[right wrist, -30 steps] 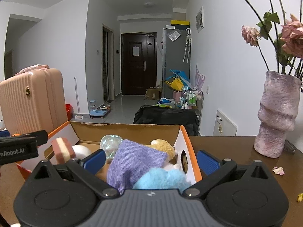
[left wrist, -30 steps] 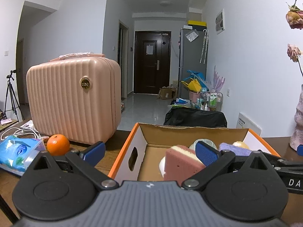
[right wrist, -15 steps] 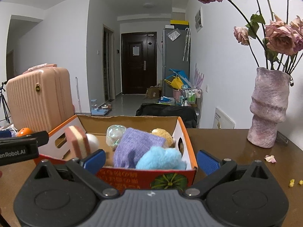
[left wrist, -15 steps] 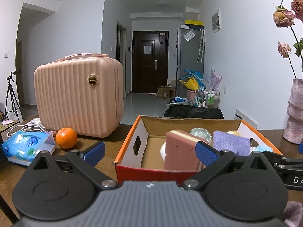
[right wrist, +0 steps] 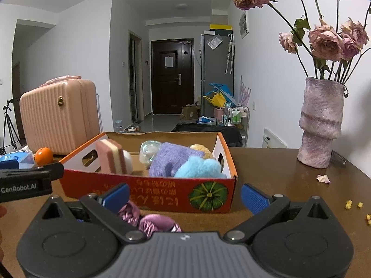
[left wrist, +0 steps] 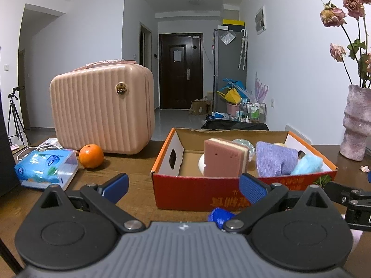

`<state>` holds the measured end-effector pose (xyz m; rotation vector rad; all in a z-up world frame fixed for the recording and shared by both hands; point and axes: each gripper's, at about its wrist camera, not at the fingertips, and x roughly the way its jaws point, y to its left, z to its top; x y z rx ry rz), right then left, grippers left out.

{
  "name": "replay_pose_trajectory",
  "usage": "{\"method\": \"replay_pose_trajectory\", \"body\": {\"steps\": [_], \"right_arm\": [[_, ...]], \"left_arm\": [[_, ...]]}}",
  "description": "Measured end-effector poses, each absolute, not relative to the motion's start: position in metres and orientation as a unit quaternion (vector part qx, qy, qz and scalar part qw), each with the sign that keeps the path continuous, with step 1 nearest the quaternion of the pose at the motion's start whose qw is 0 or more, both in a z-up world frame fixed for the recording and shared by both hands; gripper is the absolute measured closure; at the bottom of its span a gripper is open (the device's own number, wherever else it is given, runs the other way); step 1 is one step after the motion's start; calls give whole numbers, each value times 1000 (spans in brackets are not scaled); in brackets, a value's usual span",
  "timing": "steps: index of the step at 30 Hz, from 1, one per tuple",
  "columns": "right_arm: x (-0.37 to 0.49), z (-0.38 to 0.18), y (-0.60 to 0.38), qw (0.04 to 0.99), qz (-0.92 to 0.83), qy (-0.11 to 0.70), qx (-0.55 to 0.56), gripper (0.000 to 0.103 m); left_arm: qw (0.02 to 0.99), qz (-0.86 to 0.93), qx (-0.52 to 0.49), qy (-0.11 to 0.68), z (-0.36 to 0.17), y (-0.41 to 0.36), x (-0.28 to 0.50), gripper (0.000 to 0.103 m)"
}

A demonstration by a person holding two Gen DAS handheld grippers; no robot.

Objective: Organize soft objects
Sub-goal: 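Move both tools back toward the remaining soft items on the table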

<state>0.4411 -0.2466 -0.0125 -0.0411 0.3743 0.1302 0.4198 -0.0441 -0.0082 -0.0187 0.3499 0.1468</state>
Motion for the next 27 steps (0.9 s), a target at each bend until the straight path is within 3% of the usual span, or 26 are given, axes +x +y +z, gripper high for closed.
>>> {"method": "replay_pose_trajectory", "body": {"steps": [27], "right_arm": [[354, -26, -252, 981, 71, 180, -25, 0]], "left_arm": [[978, 45, 5, 202, -21, -45, 344, 0]]}}
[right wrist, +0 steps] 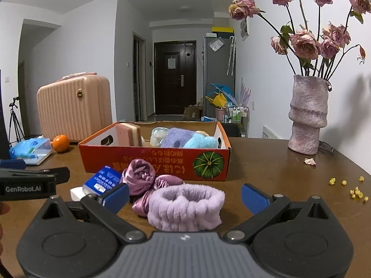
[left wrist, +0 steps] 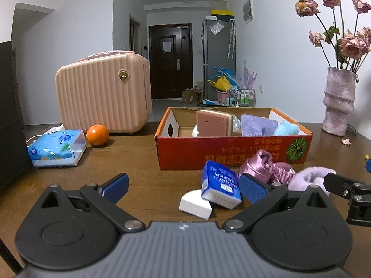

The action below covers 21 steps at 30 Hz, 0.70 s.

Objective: Organize soft objects
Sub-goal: 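Move both tools back toward the remaining soft items on the table, then close the right gripper on the lilac fluffy headband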

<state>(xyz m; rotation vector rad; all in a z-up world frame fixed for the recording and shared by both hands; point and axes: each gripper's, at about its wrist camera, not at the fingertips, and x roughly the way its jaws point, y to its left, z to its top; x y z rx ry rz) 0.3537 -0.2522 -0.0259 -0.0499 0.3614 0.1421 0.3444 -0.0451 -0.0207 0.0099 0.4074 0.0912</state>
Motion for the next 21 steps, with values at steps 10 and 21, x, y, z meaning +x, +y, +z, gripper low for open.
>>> {"method": "replay_pose_trajectory", "body": {"steps": [10, 21], "right_arm": [[336, -27, -257, 982, 77, 172, -18, 0], [339, -30, -255, 980, 80, 179, -23, 0]], "left_arm": [[977, 29, 3, 209, -22, -42, 319, 0], [976, 21, 0, 216, -24, -41, 321, 0]]}}
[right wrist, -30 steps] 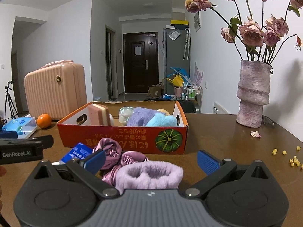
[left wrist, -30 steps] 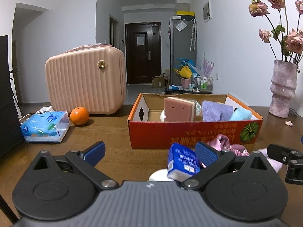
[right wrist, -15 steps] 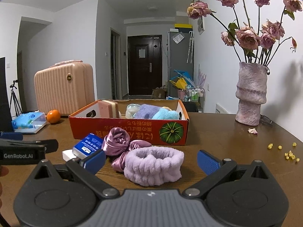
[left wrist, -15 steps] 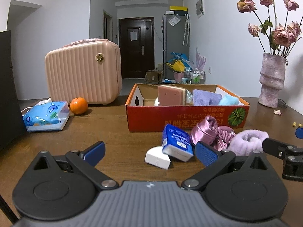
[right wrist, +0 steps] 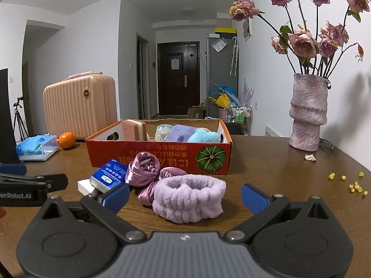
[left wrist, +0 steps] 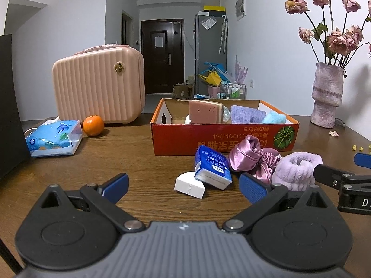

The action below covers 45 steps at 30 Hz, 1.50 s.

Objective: Organize soft objects
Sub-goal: 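Close the right gripper on the lilac fluffy headband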

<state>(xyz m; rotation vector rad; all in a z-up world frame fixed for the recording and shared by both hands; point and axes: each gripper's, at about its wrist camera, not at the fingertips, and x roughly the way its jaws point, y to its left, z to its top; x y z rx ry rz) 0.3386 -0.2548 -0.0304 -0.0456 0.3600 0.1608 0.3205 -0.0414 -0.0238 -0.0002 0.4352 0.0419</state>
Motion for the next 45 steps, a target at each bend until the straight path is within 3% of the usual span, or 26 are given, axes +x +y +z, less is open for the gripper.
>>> {"method": "replay_pose_trajectory", "body": {"steps": [45], "right_arm": [[417, -63, -242, 964, 56, 256, -35, 0]], "left_arm": [[966, 34, 18, 254, -43, -39, 374, 0]]}}
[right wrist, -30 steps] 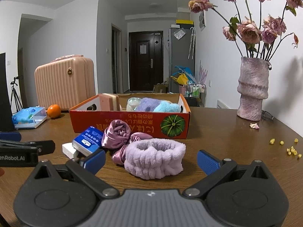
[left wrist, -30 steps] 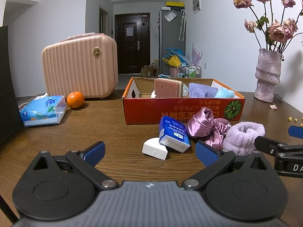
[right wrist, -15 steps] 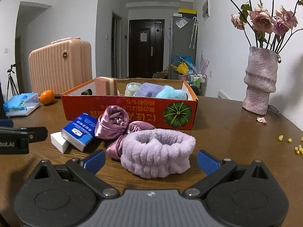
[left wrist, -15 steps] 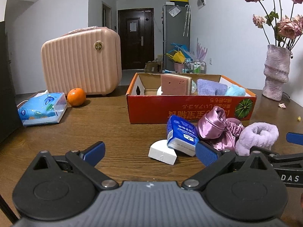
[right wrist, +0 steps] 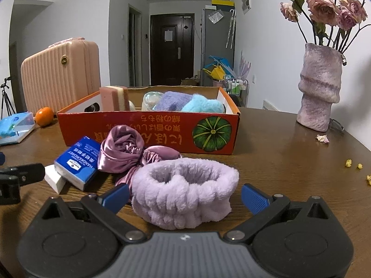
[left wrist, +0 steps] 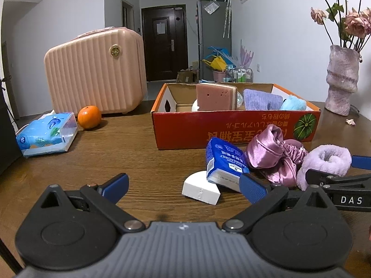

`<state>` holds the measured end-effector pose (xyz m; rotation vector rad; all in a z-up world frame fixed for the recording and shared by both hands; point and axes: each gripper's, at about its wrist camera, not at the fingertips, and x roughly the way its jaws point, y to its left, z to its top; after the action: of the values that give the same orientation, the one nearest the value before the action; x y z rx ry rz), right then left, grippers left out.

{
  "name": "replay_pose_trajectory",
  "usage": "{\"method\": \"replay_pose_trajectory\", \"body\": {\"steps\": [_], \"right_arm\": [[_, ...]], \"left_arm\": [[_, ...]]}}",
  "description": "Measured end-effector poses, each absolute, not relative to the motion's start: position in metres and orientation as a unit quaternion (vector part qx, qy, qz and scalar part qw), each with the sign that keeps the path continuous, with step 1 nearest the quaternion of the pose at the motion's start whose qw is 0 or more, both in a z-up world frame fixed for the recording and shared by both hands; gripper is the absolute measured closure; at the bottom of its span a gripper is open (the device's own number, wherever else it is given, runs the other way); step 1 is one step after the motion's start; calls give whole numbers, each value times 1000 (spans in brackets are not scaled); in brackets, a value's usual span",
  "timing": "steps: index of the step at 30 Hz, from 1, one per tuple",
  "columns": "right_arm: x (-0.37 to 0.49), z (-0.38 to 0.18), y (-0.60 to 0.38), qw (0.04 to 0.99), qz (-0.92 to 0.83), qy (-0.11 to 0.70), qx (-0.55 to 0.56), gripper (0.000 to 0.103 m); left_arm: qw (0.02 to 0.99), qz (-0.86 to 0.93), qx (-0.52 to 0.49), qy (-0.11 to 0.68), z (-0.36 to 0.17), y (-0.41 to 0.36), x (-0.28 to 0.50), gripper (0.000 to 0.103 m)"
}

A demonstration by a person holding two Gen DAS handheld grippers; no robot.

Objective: Organize soft objects
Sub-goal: 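Close the right gripper on the lilac fluffy headband, then lift the lilac headband with the right gripper while the left gripper grasps the blue tissue pack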

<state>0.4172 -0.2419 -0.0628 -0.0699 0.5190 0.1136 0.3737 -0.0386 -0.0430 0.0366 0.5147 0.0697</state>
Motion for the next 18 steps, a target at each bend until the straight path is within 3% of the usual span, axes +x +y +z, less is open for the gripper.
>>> {"method": "replay_pose_trajectory", "body": {"steps": [6, 12, 15, 18], "right_arm": [[424, -63, -245, 963, 56, 263, -25, 3], [428, -65, -246, 959, 74, 272, -16, 19], [427, -64, -246, 959, 82, 270, -14, 34], [425, -63, -246, 959, 91, 268, -12, 59]], "left_arm": [[966, 30, 33, 256, -46, -45, 383, 0], [965, 22, 42, 257, -48, -50, 389, 0], [965, 20, 44, 258, -49, -52, 392, 0], [964, 17, 47, 259, -50, -53, 393, 0]]}}
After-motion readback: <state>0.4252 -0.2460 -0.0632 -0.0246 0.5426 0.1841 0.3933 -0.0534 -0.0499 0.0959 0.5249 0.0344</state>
